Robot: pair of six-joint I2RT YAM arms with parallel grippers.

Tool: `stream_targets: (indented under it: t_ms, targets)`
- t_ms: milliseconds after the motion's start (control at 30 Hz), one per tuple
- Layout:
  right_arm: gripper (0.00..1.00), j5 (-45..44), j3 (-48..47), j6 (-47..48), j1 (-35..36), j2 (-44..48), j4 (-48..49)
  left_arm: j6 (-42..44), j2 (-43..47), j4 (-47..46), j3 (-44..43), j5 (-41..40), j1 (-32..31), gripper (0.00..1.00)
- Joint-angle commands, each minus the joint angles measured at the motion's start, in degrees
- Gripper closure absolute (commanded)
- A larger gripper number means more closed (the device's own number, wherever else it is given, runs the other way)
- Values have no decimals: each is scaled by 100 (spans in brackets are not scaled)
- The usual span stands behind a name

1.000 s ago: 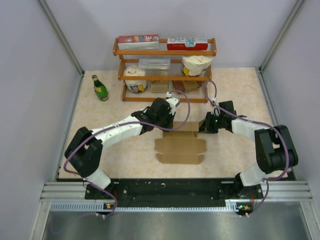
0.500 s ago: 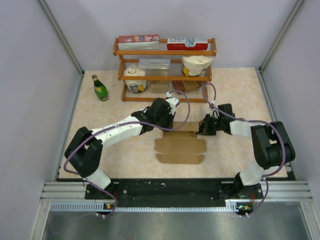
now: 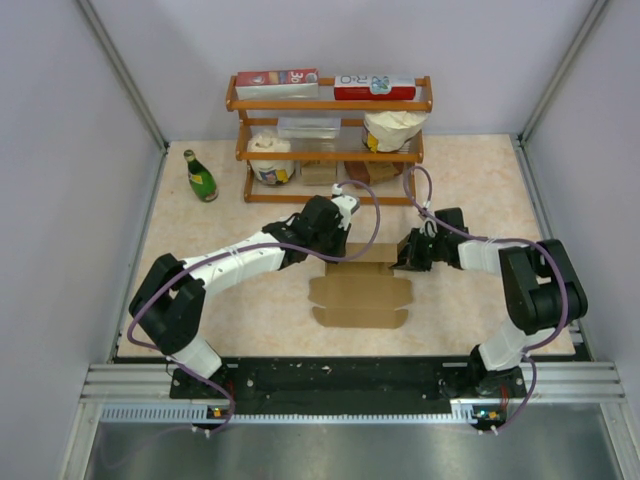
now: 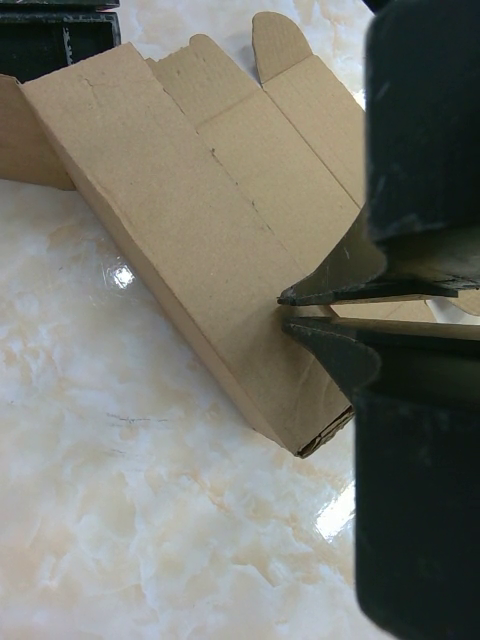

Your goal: Fold the paper box

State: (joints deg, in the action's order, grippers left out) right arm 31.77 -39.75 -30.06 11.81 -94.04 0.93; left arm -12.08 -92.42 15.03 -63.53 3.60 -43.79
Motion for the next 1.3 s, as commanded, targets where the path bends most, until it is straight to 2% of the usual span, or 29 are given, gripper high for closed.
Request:
stream_targets:
  t_ms: [0, 333, 533, 633, 833, 900, 1133, 1267]
  targets:
    - [100, -399, -24, 264, -12, 86, -355, -23, 5, 53, -2, 18, 2, 85]
    - [99, -1216, -533, 528, -30, 1826, -1718, -40, 66, 36, -19, 27, 2, 85]
    - [83, -1629, -885, 405, -65, 2627, -2193, -49, 66, 44, -37, 27, 2, 85]
    - [73, -1989, -1070, 746, -56, 2908, -2491, -49, 84, 44, -37, 18, 2, 85]
    - [46, -2464, -1482, 1915, -56, 2742, -3221, -49, 110, 53, -37, 10, 2, 85]
    - [41, -2570, -1623, 2188, -74, 2637, -3449, -40, 110, 53, -28, 10, 2, 85]
    - [41, -2799, -1843, 2970, -56, 2259, -3688, -32, 102, 62, 7, 27, 2, 85]
    - [43, -2545, -2010, 3497, -56, 1873, -3644, -40, 75, 36, -11, 62, 2, 85]
